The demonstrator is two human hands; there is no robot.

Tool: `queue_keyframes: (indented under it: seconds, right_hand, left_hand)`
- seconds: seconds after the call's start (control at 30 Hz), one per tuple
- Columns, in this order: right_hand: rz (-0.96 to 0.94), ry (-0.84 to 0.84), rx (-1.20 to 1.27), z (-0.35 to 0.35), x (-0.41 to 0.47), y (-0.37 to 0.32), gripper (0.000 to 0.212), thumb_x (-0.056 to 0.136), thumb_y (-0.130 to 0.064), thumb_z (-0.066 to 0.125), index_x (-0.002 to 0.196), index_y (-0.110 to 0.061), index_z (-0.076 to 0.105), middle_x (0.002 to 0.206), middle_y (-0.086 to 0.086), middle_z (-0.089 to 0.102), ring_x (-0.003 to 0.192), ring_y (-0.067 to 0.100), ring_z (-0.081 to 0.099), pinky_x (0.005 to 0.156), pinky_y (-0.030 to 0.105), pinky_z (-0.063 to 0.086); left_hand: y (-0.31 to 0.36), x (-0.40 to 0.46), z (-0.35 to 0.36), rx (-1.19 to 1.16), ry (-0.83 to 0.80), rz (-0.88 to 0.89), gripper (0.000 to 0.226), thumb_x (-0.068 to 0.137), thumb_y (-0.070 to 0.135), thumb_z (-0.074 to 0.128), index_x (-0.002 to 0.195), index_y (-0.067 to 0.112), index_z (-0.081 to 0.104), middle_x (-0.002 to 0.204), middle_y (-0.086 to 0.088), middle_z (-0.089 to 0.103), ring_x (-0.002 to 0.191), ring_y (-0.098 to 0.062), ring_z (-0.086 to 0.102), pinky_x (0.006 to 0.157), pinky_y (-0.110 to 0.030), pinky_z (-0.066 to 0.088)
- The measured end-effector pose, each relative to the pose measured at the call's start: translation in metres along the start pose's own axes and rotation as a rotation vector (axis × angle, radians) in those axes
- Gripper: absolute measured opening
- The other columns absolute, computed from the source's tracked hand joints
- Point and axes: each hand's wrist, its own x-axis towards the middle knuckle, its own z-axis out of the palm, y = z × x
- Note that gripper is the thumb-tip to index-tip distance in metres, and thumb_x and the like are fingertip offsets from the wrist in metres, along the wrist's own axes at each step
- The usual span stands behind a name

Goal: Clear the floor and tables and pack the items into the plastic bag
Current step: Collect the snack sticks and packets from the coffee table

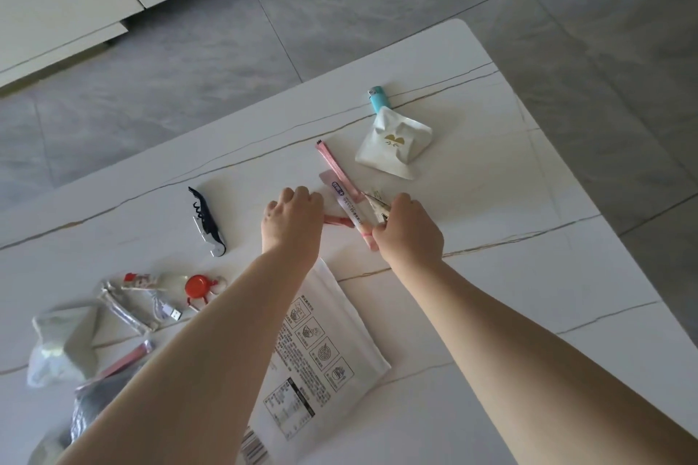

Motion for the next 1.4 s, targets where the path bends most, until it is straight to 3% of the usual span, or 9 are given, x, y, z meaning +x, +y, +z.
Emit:
queue_keyframes:
  seconds: [0.13,0.3,0.37,0.6,0.7,0.87,1.03,1.13,1.4]
  right_hand:
    - [0.021,0.034,-0.009,-0.003,-0.005,0.013,0.050,0.089,-0.053,0.050,0.107,-0.007,0.053,0.107,0.010,0.056,0.097,0.030,0.059,0.067,0.033,0.039]
    - [0.102,0.078,0.094,-0.013,-0.006,0.025,0.030,0.089,-0.029,0.049,0.106,-0.004,0.052,0.108,0.014,0.055,0.100,0.034,0.056,0.067,0.033,0.038]
    - [0.133,0.081,0.123,-0.016,-0.008,0.029,0.025,0.088,-0.023,0.046,0.104,-0.004,0.050,0.107,0.014,0.058,0.097,0.034,0.058,0.066,0.032,0.038]
    - [0.121,0.053,0.065,-0.022,-0.030,0.055,0.013,0.089,-0.019,0.043,0.091,-0.010,0.034,0.099,0.015,0.064,0.091,0.035,0.062,0.064,0.032,0.037]
    - [0.127,0.015,0.060,-0.024,-0.046,0.066,0.013,0.091,-0.020,0.043,0.090,-0.012,0.033,0.099,0.014,0.065,0.091,0.035,0.062,0.067,0.032,0.036]
    - [0.186,-0.037,0.191,-0.040,-0.079,0.081,0.013,0.092,-0.016,0.041,0.102,-0.006,0.041,0.104,0.015,0.062,0.096,0.034,0.060,0.065,0.031,0.036]
    - [0.296,-0.076,0.505,-0.064,-0.129,0.106,0.004,0.088,-0.015,0.046,0.090,-0.012,0.048,0.080,0.008,0.066,0.075,0.027,0.071,0.065,0.040,0.053]
    - [0.412,-0.062,0.750,-0.084,-0.171,0.117,0.006,0.084,-0.011,0.051,0.087,-0.009,0.054,0.076,0.009,0.069,0.056,0.019,0.069,0.053,0.033,0.053]
    - [0.630,0.119,1.159,-0.136,-0.305,0.154,0.009,0.083,-0.008,0.060,0.077,-0.012,0.056,0.069,0.008,0.062,0.054,0.019,0.068,0.048,0.028,0.052]
  left_hand:
    - [0.000,0.001,-0.001,0.081,0.071,0.197,0.030,0.089,0.005,0.055,0.116,0.015,0.055,0.127,-0.002,0.049,0.121,-0.023,0.043,0.103,-0.032,0.033]
    - [0.011,0.009,-0.013,0.219,0.080,0.561,0.036,0.093,0.009,0.048,0.129,0.013,0.050,0.148,-0.002,0.035,0.141,-0.023,0.028,0.116,-0.036,0.023]
    - [0.019,0.011,-0.014,0.253,0.051,0.623,0.036,0.096,0.010,0.046,0.132,0.012,0.049,0.153,-0.002,0.032,0.145,-0.022,0.023,0.119,-0.036,0.021]
    - [0.048,-0.009,0.002,0.175,-0.056,0.427,0.035,0.088,0.003,0.053,0.121,0.011,0.044,0.118,-0.006,0.052,0.116,-0.026,0.050,0.096,-0.036,0.042]
    - [0.056,-0.025,0.004,0.177,-0.111,0.404,0.047,0.086,-0.003,0.052,0.129,0.008,0.036,0.119,-0.009,0.049,0.111,-0.027,0.055,0.091,-0.037,0.047]
    - [0.064,-0.048,-0.013,0.158,-0.146,0.384,0.028,0.091,0.006,0.049,0.120,0.008,0.049,0.118,-0.010,0.042,0.107,-0.025,0.053,0.088,-0.036,0.049]
    - [0.086,-0.083,-0.043,0.077,-0.143,0.404,0.023,0.098,0.018,0.039,0.120,0.013,0.044,0.111,-0.005,0.056,0.100,-0.026,0.063,0.085,-0.037,0.048]
    - [0.098,-0.118,-0.057,0.073,-0.216,0.462,0.026,0.099,0.024,0.035,0.121,0.016,0.047,0.111,-0.005,0.061,0.102,-0.026,0.064,0.082,-0.035,0.050]
    - [0.157,-0.237,-0.104,0.022,-0.291,0.608,0.029,0.099,0.034,0.035,0.116,0.020,0.055,0.109,-0.004,0.067,0.102,-0.025,0.064,0.082,-0.031,0.047]
